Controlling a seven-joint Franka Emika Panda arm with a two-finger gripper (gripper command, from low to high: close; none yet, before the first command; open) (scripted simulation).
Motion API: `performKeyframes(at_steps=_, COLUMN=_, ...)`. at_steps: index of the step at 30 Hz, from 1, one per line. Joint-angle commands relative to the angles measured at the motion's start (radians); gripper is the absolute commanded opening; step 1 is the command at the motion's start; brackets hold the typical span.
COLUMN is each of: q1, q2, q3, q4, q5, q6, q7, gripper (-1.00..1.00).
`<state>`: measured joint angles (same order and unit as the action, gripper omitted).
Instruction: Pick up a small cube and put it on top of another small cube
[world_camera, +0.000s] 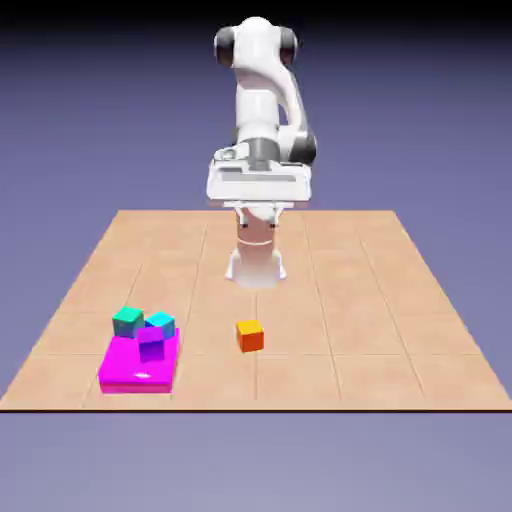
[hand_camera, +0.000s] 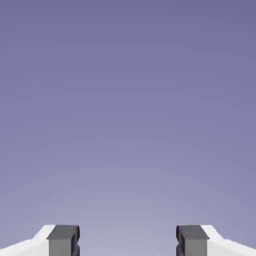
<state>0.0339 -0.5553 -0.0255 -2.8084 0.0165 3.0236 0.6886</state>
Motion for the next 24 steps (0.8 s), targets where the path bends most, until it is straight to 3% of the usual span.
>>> performKeyframes(at_steps=1, q1=0.018, q2=0.012, q3=-0.021, q4=0.001, q5=0.014, q6=-0.011, q7=-0.044, gripper=0.00)
performKeyframes(at_steps=24, q1=0.437, q2=0.293, q3=-0.508, q4=0.033, q5=0.328, q6=-0.267, q7=-1.044, gripper=0.00)
